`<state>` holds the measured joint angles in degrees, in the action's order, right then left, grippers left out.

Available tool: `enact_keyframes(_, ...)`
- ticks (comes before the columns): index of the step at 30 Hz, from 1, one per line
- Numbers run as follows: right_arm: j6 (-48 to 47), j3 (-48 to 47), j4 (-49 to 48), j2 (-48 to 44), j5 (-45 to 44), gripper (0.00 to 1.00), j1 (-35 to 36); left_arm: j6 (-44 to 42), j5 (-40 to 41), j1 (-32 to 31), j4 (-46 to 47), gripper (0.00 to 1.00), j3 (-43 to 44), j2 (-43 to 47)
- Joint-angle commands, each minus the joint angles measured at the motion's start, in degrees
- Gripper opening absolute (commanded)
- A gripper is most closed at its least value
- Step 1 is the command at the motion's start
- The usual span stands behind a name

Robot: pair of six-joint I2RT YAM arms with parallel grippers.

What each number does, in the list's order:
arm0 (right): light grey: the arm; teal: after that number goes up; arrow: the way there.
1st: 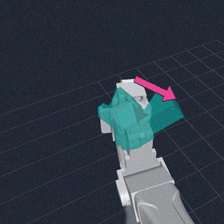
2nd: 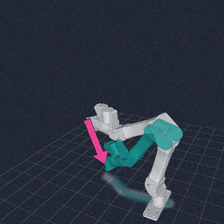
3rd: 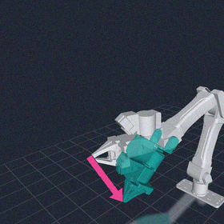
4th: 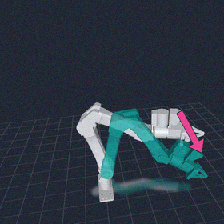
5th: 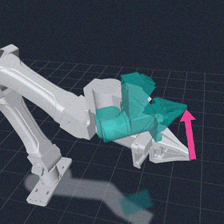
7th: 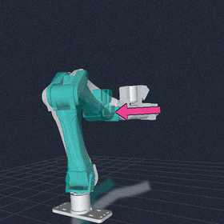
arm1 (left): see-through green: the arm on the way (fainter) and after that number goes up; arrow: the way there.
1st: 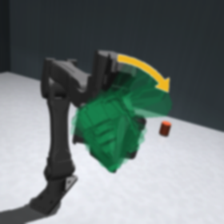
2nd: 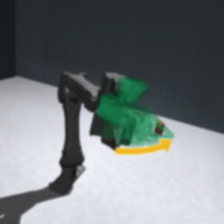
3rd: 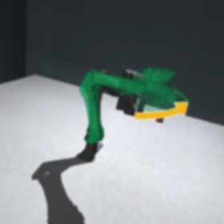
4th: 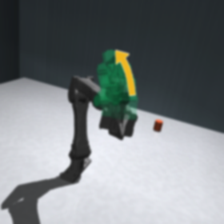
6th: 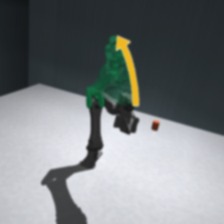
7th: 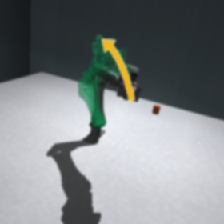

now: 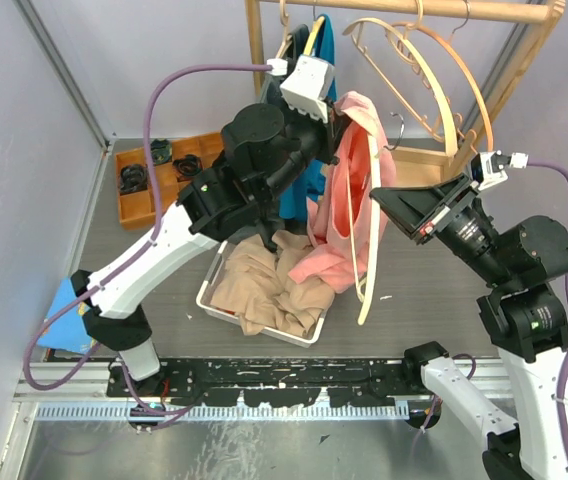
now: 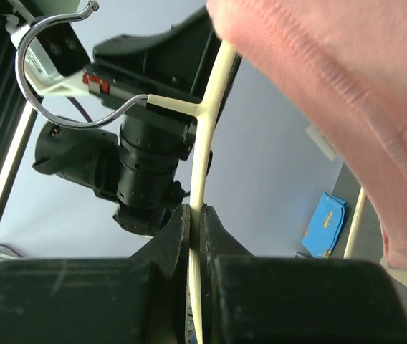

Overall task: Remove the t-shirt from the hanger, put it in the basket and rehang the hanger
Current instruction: Remove the T-shirt from the clothesline.

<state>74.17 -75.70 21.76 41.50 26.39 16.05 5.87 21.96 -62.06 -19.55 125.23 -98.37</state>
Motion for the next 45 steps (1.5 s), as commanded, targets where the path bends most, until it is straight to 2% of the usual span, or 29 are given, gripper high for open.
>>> enact_keyframes(1,-2.57,-4.16,-1.18,-0.75,2.41,0.01,-0.08,-1.98,4.81,0.50,-2.59,0.00,9.37,-5.91)
enact_keyframes(8,-5.37,-7.79,5.59,-2.12,3.12,0.01,-0.07,-1.32,6.34,3.60,-8.47,0.00,21.28,-13.99)
enact_keyframes(19,-6.58,-12.78,10.14,-3.03,3.90,0.01,-0.08,0.32,2.98,9.04,-9.10,0.00,18.85,-14.88)
enact_keyframes(28,-6.67,-16.15,7.47,-0.92,5.04,0.00,-0.14,2.40,1.43,11.53,-12.40,0.00,18.02,-15.52)
enact_keyframes(34,-7.67,-16.89,4.54,1.89,0.28,0.01,-0.12,3.72,-2.77,11.61,-11.98,0.00,10.57,-10.16)
enact_keyframes(39,-7.22,-15.57,-0.95,6.10,-3.19,0.01,-0.06,6.04,-6.20,11.57,-9.08,0.00,-2.21,-0.18)
enact_keyframes(45,-5.57,-13.71,-8.02,11.12,-5.39,0.01,-0.06,8.26,-7.11,11.50,-10.46,0.00,-11.65,10.97)
